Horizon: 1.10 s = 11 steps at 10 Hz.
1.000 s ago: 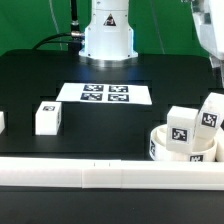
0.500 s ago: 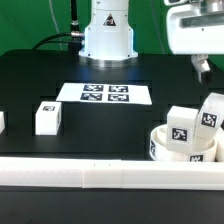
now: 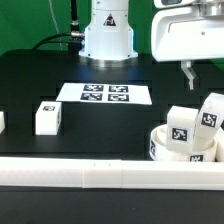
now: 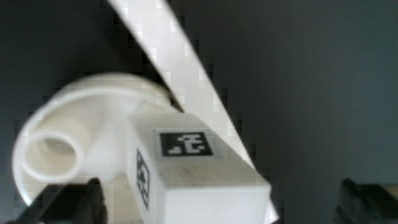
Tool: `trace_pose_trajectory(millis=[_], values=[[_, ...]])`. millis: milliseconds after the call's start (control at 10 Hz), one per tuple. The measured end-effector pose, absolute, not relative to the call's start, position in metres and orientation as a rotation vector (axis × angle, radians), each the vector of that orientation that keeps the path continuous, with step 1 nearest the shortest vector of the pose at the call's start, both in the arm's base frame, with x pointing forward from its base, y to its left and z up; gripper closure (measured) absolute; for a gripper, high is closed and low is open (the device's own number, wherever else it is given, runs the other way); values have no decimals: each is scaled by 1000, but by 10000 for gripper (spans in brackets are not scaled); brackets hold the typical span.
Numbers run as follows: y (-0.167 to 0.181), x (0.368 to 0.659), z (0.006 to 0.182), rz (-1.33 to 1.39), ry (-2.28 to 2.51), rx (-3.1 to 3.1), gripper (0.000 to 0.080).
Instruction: Assemble stool
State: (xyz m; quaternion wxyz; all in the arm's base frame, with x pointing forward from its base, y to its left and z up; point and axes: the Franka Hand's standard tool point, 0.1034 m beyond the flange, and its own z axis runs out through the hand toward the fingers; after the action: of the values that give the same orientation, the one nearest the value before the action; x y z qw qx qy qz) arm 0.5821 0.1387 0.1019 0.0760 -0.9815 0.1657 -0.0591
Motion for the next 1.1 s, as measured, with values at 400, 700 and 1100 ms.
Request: trace_pose_trajectory(millis=[400, 700, 1100], values=[[137, 592, 95, -198, -223, -3047, 150], [131, 595, 92, -206, -664, -3021, 150], [121, 598, 92, -206, -1114, -2936, 150]])
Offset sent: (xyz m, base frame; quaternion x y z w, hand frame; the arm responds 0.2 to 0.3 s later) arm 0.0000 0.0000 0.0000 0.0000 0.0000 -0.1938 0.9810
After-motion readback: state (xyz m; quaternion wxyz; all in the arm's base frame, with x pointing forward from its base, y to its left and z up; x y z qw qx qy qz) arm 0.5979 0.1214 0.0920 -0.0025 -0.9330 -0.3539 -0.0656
